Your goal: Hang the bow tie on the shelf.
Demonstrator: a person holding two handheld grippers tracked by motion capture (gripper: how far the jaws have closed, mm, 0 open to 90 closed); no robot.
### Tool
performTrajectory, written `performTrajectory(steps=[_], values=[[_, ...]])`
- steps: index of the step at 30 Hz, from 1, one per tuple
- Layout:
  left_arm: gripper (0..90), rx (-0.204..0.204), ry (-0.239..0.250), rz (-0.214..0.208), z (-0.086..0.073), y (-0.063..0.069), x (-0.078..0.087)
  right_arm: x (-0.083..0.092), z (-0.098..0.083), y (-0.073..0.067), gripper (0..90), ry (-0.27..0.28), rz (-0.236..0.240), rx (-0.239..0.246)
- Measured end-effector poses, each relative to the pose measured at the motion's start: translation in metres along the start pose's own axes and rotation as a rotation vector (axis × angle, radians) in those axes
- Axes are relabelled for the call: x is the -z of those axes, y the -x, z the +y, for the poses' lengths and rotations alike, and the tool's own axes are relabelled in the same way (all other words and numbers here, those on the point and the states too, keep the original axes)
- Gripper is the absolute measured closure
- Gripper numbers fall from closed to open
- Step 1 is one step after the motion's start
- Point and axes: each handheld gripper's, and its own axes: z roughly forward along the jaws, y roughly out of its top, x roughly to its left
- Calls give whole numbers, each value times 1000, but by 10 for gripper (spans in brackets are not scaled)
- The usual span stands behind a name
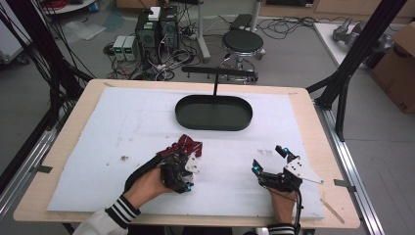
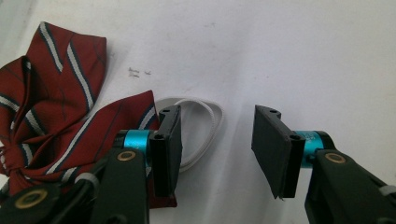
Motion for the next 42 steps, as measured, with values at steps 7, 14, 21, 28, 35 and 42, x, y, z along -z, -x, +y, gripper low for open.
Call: performTrajectory(steps=[7,14,21,28,35,42], values=[[541,-3,-24,-4,0,-1,-5,0,0,0,18,-2,1,-8],[574,-8,-43,2,0,-1,-7,0,0,0,18,-2,1,-8],[634,1,-51,-5,2,-3,-7,0,0,0,18,-1,0,-9],[754,8,-65,-16,3,-5,-8,0,0,0,18,2,-1,-7],[805,11,-69,-15,3,-6,-9,0,0,0,18,-1,1,-8],[869,41,-65,-21,3,-8,-9,0,0,0,18,-1,1,-8]])
